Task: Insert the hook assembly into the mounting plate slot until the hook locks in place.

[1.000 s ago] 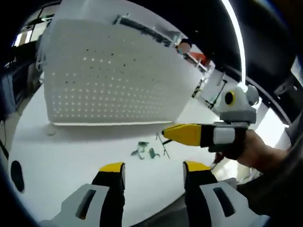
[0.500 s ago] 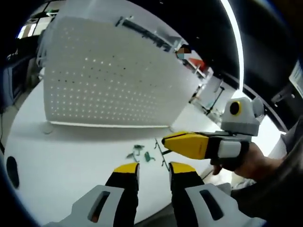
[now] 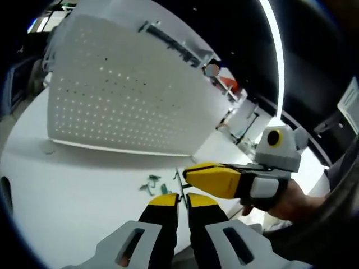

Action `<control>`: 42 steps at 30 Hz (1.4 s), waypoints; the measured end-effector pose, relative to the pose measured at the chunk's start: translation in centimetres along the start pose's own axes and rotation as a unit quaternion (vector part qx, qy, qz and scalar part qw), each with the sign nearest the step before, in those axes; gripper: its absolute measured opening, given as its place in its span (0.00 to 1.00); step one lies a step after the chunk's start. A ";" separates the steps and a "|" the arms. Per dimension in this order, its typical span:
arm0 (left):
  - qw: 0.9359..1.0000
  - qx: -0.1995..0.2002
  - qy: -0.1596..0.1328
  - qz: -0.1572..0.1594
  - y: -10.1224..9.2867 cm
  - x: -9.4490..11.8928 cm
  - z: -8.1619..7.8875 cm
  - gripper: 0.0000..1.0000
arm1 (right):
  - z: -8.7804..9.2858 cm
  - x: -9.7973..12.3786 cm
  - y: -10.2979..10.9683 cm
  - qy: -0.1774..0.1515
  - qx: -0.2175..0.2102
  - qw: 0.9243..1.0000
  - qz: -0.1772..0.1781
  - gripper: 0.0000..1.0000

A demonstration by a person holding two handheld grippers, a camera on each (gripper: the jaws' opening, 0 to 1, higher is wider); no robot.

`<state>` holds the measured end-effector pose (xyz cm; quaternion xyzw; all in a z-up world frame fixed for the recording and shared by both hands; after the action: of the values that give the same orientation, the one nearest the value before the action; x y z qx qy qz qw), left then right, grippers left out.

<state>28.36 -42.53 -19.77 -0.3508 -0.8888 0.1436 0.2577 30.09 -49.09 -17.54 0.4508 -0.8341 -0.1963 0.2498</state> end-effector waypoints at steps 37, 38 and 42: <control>0.997 -0.047 0.012 -0.067 1.8 1.2 -0.2 0.01 | -0.4 1.2 -0.2 -0.001 -0.087 0.996 -0.014 0.08; 0.996 -0.050 0.011 -0.072 1.9 1.2 -0.2 0.01 | -0.5 1.4 -0.2 -0.008 -0.079 0.997 -0.011 0.07; 0.994 -0.069 0.016 -0.082 1.9 1.2 -0.3 0.01 | -0.5 1.6 -0.3 -0.005 -0.056 0.998 -0.006 0.07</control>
<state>28.77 -40.33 -19.91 -0.2957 -0.9182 0.0548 0.2578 29.82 -50.61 -16.93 0.4400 -0.8204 -0.2462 0.2697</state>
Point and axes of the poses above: the point that each gripper's makers call its tool centre point, and the gripper's own axes: x roughly backward along the fingers, y roughly to its left, z roughly out of its underside, the point moved 5 cm from there along x, roughly backward along the fingers, and after that the axes turned 8 degrees about -x, right-handed, at the moved point
